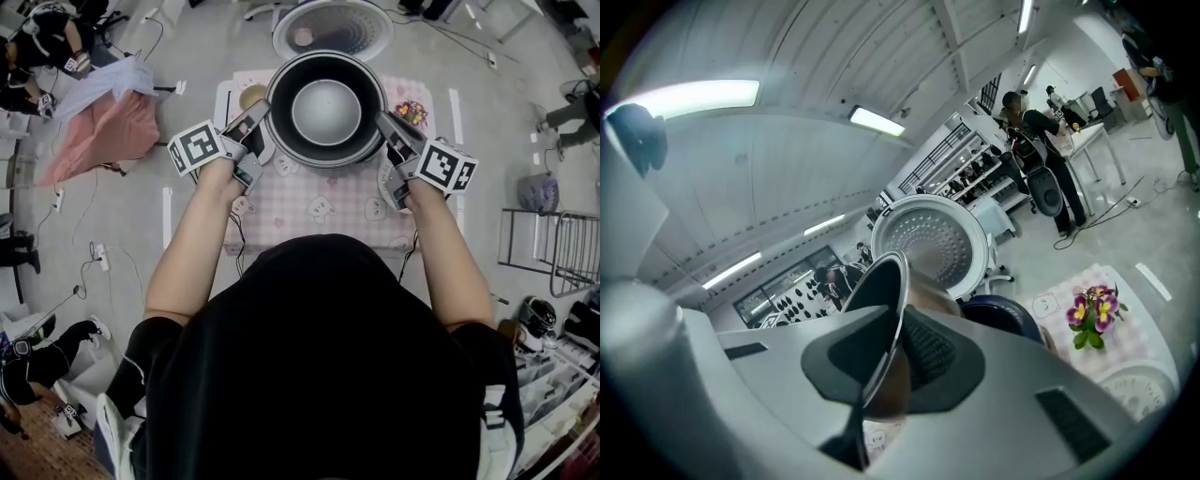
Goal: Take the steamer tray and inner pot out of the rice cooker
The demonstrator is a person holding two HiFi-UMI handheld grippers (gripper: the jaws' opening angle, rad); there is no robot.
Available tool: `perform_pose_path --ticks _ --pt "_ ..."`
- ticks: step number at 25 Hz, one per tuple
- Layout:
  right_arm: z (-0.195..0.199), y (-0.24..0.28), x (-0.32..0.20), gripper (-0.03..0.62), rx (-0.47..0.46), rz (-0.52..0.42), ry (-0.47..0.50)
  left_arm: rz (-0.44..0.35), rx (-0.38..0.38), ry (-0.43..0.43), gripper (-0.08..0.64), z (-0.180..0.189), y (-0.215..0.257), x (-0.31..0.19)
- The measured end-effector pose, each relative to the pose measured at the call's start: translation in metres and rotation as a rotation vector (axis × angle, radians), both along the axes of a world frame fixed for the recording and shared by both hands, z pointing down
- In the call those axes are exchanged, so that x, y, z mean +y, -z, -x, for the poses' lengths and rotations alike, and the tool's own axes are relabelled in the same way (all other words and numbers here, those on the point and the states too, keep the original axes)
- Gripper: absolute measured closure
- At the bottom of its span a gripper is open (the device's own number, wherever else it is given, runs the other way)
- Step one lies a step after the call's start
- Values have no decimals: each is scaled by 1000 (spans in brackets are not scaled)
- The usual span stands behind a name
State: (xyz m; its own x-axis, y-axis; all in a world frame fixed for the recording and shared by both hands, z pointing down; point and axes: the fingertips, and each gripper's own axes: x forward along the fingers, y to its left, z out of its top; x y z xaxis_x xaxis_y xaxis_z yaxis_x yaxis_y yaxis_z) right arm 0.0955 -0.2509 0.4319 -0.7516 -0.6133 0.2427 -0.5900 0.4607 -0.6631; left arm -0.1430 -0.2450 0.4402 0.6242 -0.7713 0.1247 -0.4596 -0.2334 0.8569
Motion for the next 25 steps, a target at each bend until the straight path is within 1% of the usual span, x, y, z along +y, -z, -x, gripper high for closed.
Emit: perform_pose_path --ticks 5,9,11,15,18,25 --pt "17 11 13 543 -10 -19 28 -19 -2 30 523 17 13 20" --pt "13 11 5 540 -16 -15 59 -13 1 59 523 12 15 18" --pt "18 10 8 540 -20 -14 73 -14 -2 73 523 17 16 24" --pt "60 11 38 540 -23 -17 102 -18 2 100 523 58 16 60" --pt "86 10 49 538 -22 -8 128 -8 2 126 523 84 13 75" --pt "120 -1 66 537 -22 16 171 13 5 163 523 116 4 101"
